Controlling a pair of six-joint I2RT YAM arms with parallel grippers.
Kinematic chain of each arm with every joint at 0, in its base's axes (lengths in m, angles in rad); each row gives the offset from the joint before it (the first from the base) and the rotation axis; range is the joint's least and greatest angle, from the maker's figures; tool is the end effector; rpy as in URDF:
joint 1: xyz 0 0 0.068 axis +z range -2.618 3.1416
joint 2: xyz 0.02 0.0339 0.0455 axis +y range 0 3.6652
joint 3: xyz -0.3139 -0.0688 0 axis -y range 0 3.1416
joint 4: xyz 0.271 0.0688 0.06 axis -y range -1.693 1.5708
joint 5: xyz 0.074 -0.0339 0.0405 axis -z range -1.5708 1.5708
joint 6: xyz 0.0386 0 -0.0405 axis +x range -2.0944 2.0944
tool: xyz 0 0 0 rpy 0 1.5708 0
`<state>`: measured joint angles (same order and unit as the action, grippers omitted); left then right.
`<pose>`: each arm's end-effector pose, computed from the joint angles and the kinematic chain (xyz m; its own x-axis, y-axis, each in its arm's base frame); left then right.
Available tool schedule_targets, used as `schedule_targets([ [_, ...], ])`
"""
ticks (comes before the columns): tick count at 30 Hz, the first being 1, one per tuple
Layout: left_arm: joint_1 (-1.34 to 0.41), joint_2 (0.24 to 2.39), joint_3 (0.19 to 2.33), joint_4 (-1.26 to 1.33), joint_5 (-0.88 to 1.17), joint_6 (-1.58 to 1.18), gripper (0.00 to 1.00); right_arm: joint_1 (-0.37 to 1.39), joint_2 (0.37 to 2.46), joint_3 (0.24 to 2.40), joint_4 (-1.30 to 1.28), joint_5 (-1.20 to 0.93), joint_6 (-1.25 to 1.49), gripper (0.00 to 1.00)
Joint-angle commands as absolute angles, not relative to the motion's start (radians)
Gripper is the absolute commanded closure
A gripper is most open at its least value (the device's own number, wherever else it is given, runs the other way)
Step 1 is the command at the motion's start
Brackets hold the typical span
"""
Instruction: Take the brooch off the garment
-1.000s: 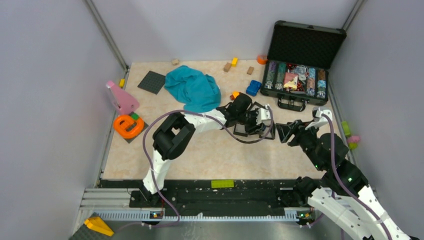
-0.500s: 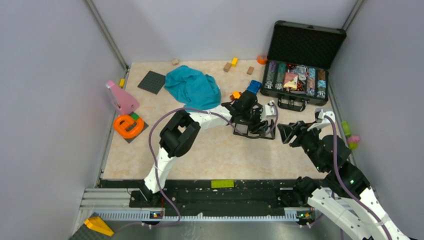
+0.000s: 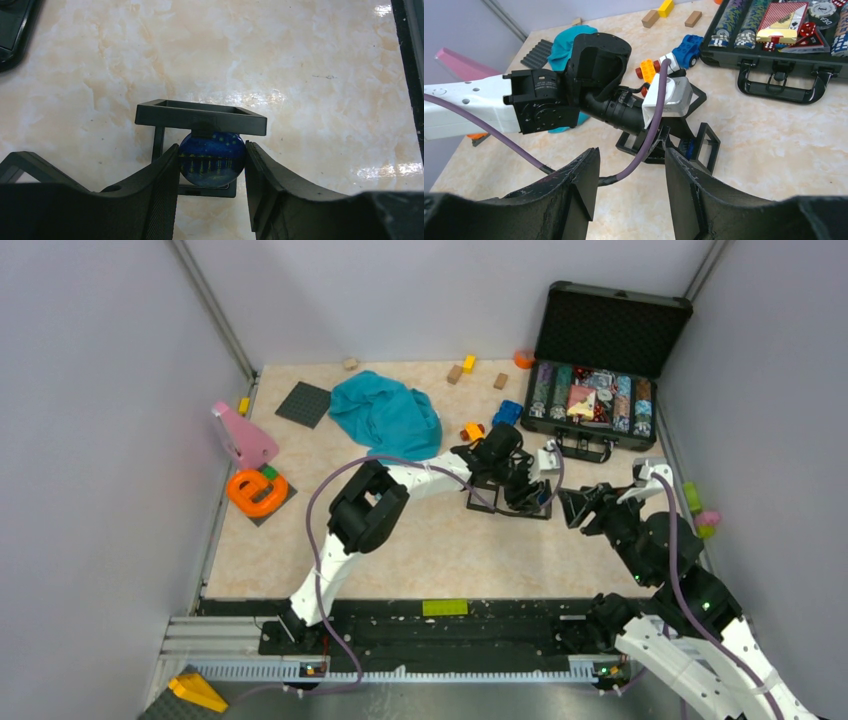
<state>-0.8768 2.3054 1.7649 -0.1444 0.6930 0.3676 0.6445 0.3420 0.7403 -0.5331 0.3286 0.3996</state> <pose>0.3482 -0.4570 0.1928 -0.0513 0.4939 -0.8680 0.9926 -0.0705 -0.0988 0.0557 0.0263 0.3643 -0.2208 0.2947 -0.9297 -0.2466 0.9054 0.3456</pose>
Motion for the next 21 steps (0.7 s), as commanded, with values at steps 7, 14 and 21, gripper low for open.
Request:
schedule_targets([
  [7, -0.882, 2.336, 1.821, -0.136, 0.724, 0.312, 0.5, 0.637, 0.326, 0.781, -0.533, 0.337, 0.385, 0.48],
  [14, -0.882, 2.345, 1.816, -0.13, 0.712, 0.313, 0.5, 0.638, 0.325, 0.782, -0.533, 0.336, 0.389, 0.48],
  [21, -0.882, 2.327, 1.77, -0.077, 0.674, 0.31, 0.44, 0.638, 0.328, 0.775, -0.526, 0.332, 0.394, 0.48],
])
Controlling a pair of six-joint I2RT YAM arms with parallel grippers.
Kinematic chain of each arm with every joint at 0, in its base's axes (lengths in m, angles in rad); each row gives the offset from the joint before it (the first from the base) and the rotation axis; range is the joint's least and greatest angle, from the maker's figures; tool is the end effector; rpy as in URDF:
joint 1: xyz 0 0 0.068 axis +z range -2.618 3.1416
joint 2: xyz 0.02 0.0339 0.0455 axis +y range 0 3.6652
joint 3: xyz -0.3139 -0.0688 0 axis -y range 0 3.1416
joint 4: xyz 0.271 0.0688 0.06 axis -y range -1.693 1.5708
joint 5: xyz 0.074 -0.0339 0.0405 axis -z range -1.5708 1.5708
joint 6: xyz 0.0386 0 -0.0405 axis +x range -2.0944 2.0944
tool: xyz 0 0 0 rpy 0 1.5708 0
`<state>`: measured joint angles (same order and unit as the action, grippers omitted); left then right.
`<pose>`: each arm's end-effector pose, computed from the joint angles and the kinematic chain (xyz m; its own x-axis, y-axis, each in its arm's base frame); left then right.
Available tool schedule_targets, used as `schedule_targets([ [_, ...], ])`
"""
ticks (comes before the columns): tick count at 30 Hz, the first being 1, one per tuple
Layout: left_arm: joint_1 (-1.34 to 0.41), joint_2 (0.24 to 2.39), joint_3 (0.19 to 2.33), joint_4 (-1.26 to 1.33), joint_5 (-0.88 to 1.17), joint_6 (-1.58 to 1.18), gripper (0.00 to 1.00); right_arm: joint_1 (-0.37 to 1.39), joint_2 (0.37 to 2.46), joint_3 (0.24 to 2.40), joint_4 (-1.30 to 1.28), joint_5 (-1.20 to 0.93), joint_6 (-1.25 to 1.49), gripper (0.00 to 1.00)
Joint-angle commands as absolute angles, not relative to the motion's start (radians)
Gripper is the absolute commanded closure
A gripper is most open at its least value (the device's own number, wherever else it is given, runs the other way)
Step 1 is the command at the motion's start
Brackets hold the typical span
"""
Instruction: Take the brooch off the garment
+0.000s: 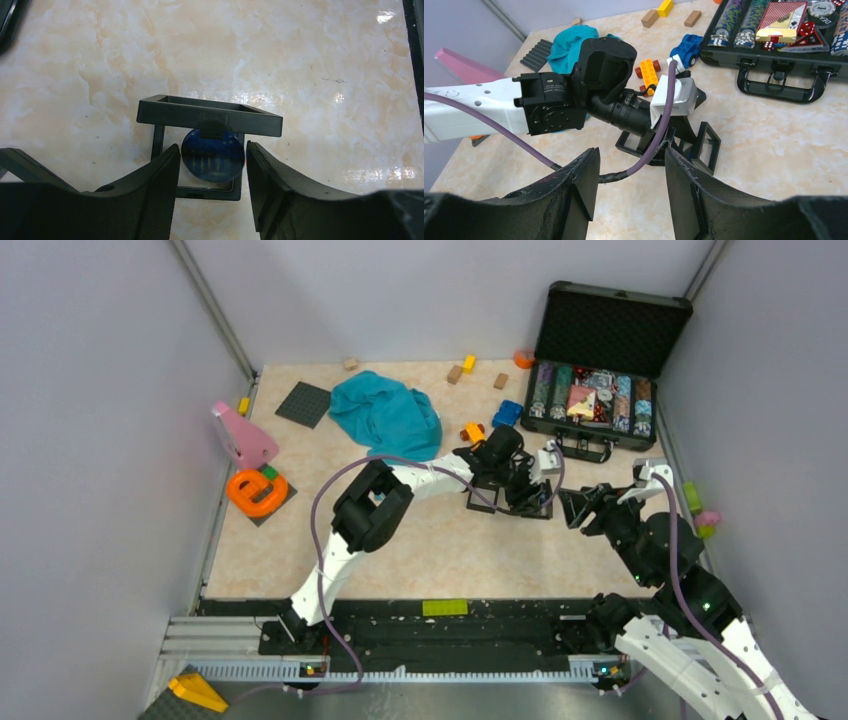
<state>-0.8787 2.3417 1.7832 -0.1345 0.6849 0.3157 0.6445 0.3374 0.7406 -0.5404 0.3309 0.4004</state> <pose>0.3515 -0.4623 0.1796 -0.1060 0.5047 -0.8568 0.9886 -0.0391 -0.1453 0.0547 0.0254 0.3638 -0.2219 0.2944 -0.9296 -0.2437 0.9063 0.3452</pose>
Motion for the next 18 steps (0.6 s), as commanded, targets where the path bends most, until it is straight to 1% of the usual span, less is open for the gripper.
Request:
schedule_targets([
  [1, -0.882, 2.328, 1.77, -0.076, 0.676, 0.31, 0.44, 0.638, 0.328, 0.775, -0.525, 0.331, 0.395, 0.48],
  [4, -0.882, 2.332, 1.769, -0.077, 0.679, 0.311, 0.4, 0.638, 0.328, 0.778, -0.525, 0.333, 0.394, 0.48],
  [9, -0.882, 2.331, 1.769, -0.079, 0.696, 0.316, 0.4, 0.638, 0.328, 0.776, -0.525, 0.333, 0.398, 0.48],
  [13, -0.881, 2.303, 1.754, -0.078, 0.695, 0.309, 0.34, 0.639, 0.338, 0.776, -0.527, 0.335, 0.4, 0.48],
  [18, -0.873, 2.198, 1.645, -0.016, 0.694, 0.299, 0.3, 0.638, 0.376, 0.768, -0.557, 0.375, 0.429, 0.48],
])
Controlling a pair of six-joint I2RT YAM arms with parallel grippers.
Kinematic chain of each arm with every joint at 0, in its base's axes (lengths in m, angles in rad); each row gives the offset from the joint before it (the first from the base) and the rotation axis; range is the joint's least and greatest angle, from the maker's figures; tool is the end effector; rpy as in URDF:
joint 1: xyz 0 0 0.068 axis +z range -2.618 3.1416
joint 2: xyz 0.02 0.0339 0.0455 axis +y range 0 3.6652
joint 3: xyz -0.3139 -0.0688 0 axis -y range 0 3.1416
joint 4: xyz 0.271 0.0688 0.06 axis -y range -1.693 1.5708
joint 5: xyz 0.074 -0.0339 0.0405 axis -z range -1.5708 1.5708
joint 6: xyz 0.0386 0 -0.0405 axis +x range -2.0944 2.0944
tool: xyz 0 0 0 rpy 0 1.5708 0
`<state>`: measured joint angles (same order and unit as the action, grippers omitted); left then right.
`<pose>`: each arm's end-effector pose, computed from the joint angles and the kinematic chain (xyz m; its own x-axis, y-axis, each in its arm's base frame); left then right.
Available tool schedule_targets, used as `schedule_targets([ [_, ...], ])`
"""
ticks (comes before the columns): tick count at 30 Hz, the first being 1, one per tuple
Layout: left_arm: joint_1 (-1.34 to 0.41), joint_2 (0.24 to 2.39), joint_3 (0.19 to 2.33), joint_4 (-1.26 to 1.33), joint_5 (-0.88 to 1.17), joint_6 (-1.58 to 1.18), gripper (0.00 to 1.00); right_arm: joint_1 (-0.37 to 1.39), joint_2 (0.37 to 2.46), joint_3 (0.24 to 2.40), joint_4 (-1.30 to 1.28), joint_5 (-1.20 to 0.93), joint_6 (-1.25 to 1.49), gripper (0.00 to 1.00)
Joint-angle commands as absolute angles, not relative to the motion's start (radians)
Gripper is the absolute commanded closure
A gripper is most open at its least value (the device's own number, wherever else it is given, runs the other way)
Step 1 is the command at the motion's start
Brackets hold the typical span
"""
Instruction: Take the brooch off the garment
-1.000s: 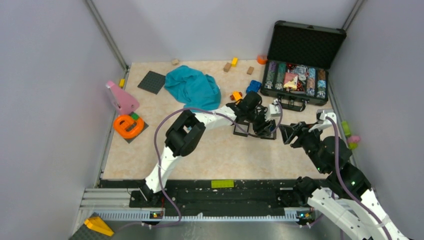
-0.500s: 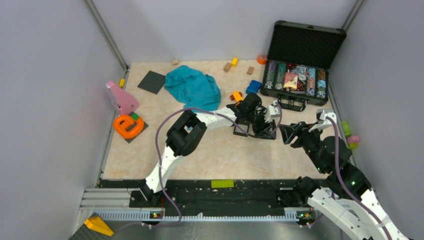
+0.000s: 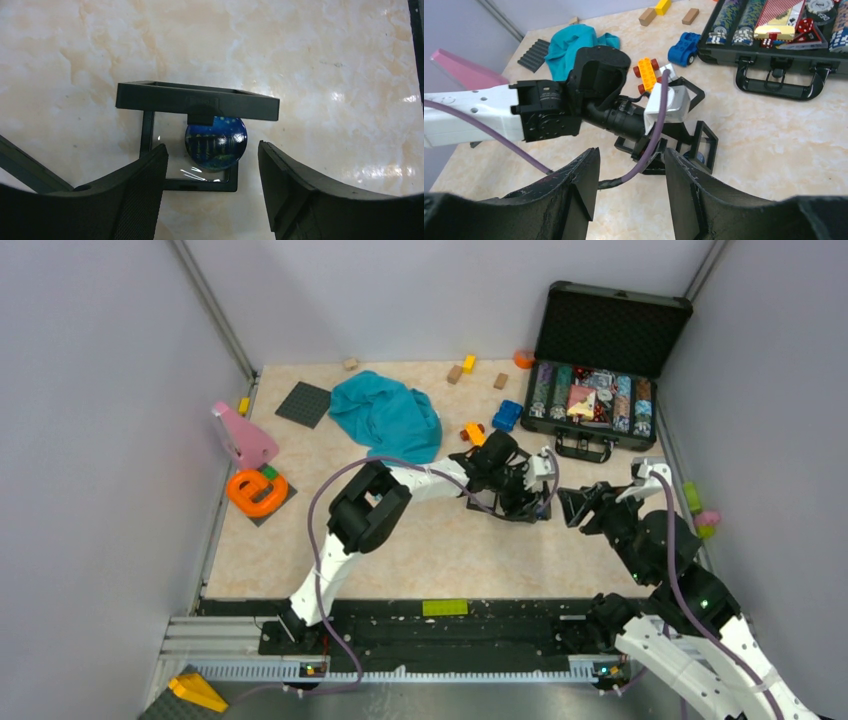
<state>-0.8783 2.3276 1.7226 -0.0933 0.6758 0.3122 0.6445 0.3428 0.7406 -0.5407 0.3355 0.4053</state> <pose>0.3468 -0.4559 0.1700 -0.1122 0.5106 -0.8524 0.9886 -0.0289 -0.1475 0.0558 0.0261 0.3636 -0.2256 0.2962 -0.9281 -0.2370 0.9073 0.3472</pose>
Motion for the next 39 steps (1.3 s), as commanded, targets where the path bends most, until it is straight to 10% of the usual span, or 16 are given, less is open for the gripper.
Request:
schedule_targets([
  [1, -0.871, 2.168, 1.608, 0.019, 0.687, 0.291, 0.29, 0.638, 0.386, 0.765, -0.559, 0.38, 0.435, 0.48],
  [14, -0.839, 1.939, 1.319, 0.208, 0.608, 0.186, 0.18, 0.634, 0.587, 0.723, -0.582, 0.375, 0.541, 0.45],
  [19, -0.844, 2.02, 1.412, 0.125, 0.49, 0.169, 0.03, 0.569, 0.62, 0.701, -0.575, 0.328, 0.561, 0.44],
  [39, -0.916, 2.222, 1.674, -0.134, 0.43, 0.318, 0.02, 0.36, 0.544, 0.661, -0.502, 0.091, 0.549, 0.44],
])
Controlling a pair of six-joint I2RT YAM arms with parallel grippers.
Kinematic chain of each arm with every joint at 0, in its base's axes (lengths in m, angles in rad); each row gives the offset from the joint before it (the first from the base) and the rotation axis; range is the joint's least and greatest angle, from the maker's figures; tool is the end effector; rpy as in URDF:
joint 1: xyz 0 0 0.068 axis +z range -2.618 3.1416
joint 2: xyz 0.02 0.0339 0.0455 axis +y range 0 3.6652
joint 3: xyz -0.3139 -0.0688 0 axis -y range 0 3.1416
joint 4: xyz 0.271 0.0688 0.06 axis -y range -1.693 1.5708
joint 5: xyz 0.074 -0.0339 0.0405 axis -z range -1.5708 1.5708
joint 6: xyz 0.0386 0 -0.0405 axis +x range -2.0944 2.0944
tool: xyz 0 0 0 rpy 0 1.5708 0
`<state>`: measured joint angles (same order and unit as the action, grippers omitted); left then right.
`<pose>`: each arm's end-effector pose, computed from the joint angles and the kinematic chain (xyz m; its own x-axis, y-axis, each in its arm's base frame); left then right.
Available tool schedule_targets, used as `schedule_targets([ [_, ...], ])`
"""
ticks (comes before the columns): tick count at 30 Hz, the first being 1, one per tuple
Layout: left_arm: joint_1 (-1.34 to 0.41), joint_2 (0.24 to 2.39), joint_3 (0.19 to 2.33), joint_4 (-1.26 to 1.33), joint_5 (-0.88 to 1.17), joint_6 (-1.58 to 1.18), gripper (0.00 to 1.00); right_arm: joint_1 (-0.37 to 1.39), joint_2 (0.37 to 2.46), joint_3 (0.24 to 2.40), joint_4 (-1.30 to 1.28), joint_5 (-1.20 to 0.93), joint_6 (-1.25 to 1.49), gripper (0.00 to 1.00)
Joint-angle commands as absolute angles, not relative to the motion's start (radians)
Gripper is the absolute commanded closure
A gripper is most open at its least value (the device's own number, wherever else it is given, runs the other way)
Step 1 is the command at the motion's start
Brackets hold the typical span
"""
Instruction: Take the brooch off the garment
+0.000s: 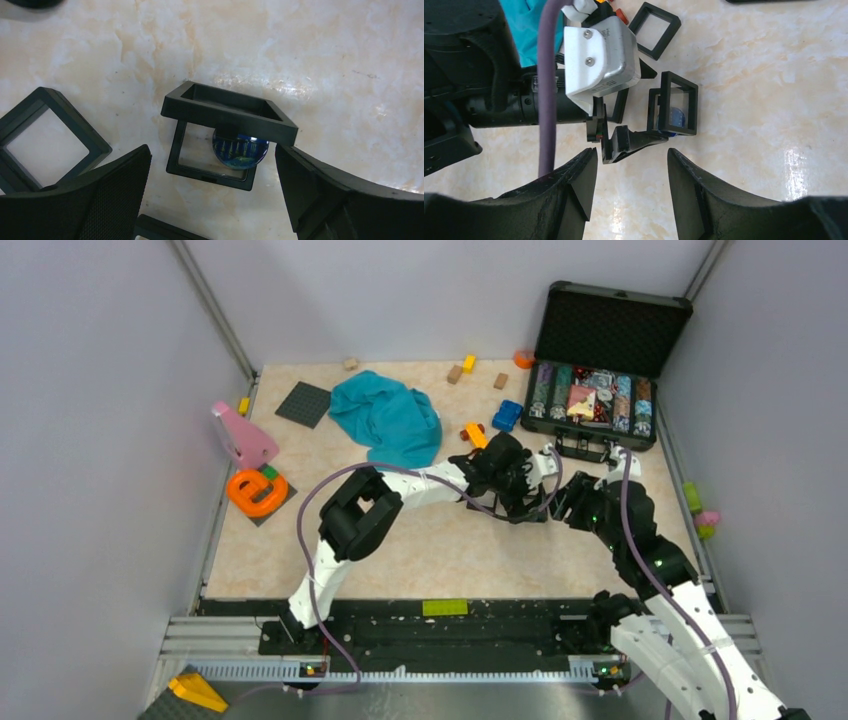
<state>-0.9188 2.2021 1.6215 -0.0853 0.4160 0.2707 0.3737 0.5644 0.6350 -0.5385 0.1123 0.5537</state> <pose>0.3218 -0.4472 0.2009 -0.1152 0.5540 -0.8245 0.9866 0.1601 -0.0303 0.1144 0.0402 0.3097 -0.4989 0.3656 -0.7857 -0.0086 0.9045 0.4263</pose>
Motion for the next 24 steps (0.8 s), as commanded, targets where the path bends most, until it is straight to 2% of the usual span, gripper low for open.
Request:
schedule_targets([
  [1, -0.916, 2.227, 1.677, -0.14, 0.432, 0.326, 0.02, 0.36, 0.54, 0.66, -0.501, 0.088, 0.549, 0.44],
  [24, -0.92, 2.297, 1.757, -0.202, 0.466, 0.352, 0.03, 0.353, 0.536, 0.672, -0.501, 0.065, 0.543, 0.45],
])
